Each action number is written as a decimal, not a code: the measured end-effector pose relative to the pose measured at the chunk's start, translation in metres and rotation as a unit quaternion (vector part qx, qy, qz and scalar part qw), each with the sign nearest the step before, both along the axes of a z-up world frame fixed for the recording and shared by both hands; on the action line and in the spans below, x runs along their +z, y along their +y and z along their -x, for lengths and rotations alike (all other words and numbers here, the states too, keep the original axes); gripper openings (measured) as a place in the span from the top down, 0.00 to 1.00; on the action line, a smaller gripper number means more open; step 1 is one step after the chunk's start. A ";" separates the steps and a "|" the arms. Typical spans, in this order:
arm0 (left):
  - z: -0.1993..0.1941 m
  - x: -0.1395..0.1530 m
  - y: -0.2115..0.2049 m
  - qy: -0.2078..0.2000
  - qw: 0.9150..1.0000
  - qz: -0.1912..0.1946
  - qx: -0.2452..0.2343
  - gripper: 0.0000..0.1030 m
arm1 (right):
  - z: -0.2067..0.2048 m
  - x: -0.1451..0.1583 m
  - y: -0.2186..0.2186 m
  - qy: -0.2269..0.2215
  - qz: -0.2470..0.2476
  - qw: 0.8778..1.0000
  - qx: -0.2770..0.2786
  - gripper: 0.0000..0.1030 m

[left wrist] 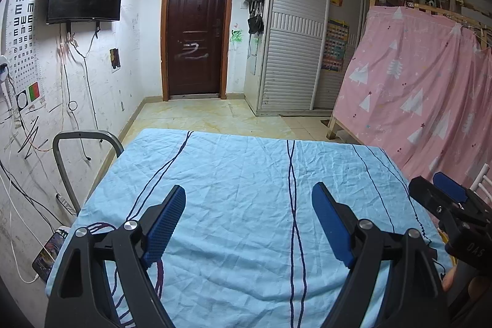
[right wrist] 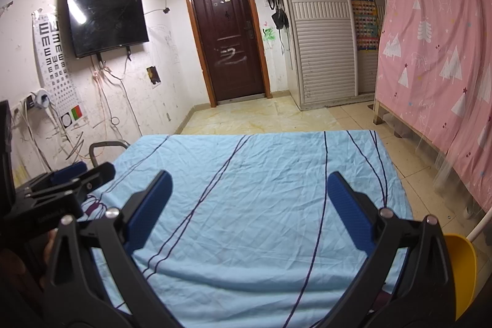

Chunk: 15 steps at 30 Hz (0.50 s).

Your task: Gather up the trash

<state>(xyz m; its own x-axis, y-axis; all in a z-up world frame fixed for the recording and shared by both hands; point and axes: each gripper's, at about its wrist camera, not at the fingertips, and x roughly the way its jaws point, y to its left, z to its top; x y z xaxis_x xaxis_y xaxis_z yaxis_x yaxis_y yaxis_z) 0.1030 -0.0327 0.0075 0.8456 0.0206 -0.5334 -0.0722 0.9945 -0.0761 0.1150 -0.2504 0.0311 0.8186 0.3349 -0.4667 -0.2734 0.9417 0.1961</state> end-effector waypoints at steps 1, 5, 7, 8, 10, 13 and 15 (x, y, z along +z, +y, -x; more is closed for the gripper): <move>0.000 0.000 0.000 0.000 1.000 0.000 0.000 0.27 | 0.000 0.000 0.000 -0.001 0.000 1.000 0.000 0.06; 0.000 0.000 0.000 0.000 1.000 -0.001 0.001 0.26 | 0.000 0.000 0.000 -0.001 0.000 1.000 0.000 0.06; 0.000 0.000 0.000 0.000 1.000 0.000 0.001 0.26 | 0.000 0.000 0.000 -0.001 0.000 1.000 0.000 0.06; 0.000 0.000 0.001 0.000 1.000 0.000 0.001 0.26 | 0.000 0.000 0.001 -0.001 0.000 1.000 0.000 0.06; 0.000 0.000 0.000 -0.001 1.000 -0.001 0.001 0.26 | 0.000 0.000 0.001 -0.001 0.000 1.000 0.000 0.06; 0.001 0.000 0.000 -0.003 1.000 -0.003 0.001 0.26 | 0.000 -0.001 0.001 0.000 0.000 1.000 0.000 0.06; 0.001 -0.001 -0.001 -0.005 1.000 -0.005 0.000 0.25 | 0.001 -0.001 0.001 -0.001 0.000 1.000 0.000 0.06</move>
<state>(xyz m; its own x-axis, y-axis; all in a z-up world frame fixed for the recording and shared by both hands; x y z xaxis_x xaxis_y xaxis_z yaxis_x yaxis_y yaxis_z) 0.1017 -0.0340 0.0070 0.8505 0.0271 -0.5253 -0.0724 0.9952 -0.0660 0.1145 -0.2492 0.0304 0.8195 0.3343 -0.4655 -0.2733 0.9419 0.1953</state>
